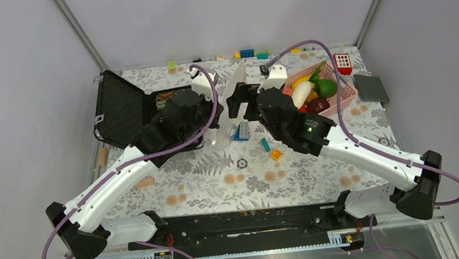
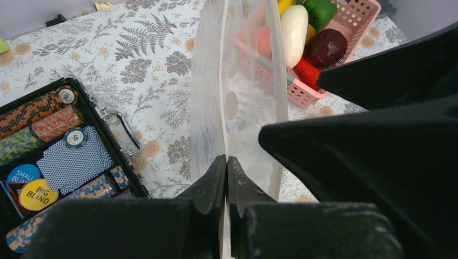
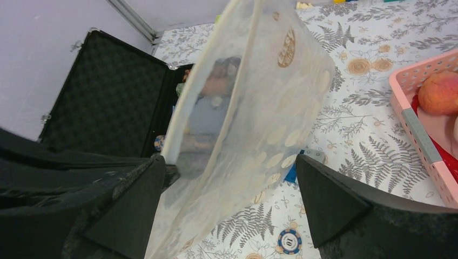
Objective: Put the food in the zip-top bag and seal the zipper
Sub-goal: Open the zipper of the food storage bag at the center of the board.
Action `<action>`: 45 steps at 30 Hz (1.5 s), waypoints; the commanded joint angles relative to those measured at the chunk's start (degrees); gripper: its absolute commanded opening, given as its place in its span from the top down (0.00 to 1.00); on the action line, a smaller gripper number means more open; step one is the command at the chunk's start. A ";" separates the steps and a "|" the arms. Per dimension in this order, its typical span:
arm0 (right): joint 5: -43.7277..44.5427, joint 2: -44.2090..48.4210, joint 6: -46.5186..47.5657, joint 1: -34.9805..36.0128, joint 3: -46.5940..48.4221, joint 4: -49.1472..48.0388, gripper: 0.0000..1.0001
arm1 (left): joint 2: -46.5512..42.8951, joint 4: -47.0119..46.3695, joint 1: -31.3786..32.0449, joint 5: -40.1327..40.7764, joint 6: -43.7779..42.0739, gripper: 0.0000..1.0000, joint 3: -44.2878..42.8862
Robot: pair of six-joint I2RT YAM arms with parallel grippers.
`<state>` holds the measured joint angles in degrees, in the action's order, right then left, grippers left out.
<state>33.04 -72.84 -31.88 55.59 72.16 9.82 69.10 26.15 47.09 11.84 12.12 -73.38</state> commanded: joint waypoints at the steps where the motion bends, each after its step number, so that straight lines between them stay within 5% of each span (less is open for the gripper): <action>1: 3.90 -0.94 -1.39 0.31 0.44 0.02 0.05 | -3.61 -2.67 0.46 2.14 1.15 1.00 0.81; 5: 5.79 -1.85 -2.11 0.28 -1.62 0.08 0.15 | -5.02 -2.68 0.62 2.69 1.45 1.00 1.43; 15: 4.16 3.76 -0.99 -0.67 -14.75 0.29 1.00 | -8.97 0.50 0.64 18.53 8.62 1.00 4.78; 22: -6.53 9.72 -3.68 -3.59 -26.94 2.47 1.00 | -12.27 5.68 0.67 24.45 16.28 1.00 9.88; 29: -16.34 15.24 4.26 -3.83 -33.28 0.53 1.00 | -12.09 8.43 0.70 20.79 17.59 1.00 11.14; 35: -25.39 15.76 9.84 -3.81 -27.63 -1.91 0.65 | -7.40 2.67 1.79 7.69 14.83 1.00 9.70; 40: -19.90 20.95 9.04 -4.02 -22.93 -1.02 0.02 | -2.37 2.25 2.02 8.08 14.72 1.00 6.39; 45: -17.36 22.81 5.14 -12.23 -15.60 9.07 0.00 | 1.21 2.24 2.03 11.26 14.51 1.00 3.54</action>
<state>12.34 -51.03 -23.90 50.43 49.01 11.60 69.10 31.31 48.86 21.39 27.53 -65.65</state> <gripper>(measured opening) 0.993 0.010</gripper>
